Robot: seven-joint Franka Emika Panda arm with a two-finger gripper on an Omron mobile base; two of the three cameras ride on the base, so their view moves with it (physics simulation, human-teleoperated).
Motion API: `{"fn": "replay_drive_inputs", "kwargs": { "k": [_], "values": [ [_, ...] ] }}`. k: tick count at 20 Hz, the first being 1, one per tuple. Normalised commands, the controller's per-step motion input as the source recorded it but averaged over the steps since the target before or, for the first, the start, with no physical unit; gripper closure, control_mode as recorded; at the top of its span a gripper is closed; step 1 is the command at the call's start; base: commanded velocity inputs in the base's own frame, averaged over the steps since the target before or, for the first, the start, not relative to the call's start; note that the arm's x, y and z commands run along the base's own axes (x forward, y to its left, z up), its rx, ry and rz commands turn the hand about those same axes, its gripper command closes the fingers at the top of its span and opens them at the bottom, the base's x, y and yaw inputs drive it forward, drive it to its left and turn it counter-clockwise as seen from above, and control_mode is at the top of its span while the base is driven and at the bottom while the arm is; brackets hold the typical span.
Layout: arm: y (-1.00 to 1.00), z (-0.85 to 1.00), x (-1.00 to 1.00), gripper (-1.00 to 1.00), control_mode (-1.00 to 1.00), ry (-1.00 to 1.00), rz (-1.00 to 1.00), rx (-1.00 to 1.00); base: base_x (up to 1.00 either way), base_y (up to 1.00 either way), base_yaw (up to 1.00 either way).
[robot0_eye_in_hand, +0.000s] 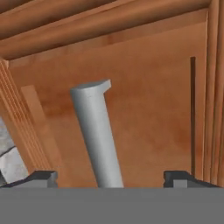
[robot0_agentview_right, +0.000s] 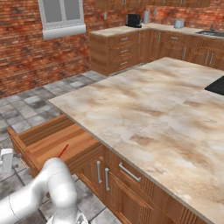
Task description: Take a straw from the drawer in front and place it inside the glass cup on the dining counter.
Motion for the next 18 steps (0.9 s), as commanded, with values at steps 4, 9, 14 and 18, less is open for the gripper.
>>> {"fn": "replay_drive_inputs", "kwargs": {
  "k": [4, 9, 14, 18],
  "values": [
    [0.10, 0.01, -0.57, -1.00, -1.00, 0.21, -0.01, 0.20, 0.00, 0.00, 0.00],
    [0.09, 0.60, -0.95, -1.00, -1.00, 0.05, 0.00, 0.24, 0.00, 0.00, 0.00],
    [0.00, 1.00, -0.75, -1.00, -1.00, -0.02, -0.02, 0.23, 0.00, 0.00, 0.00],
    [-0.01, 1.00, -0.44, -1.00, -1.00, -0.07, -0.05, 0.21, 0.00, 0.00, 0.00]
  ]
}}
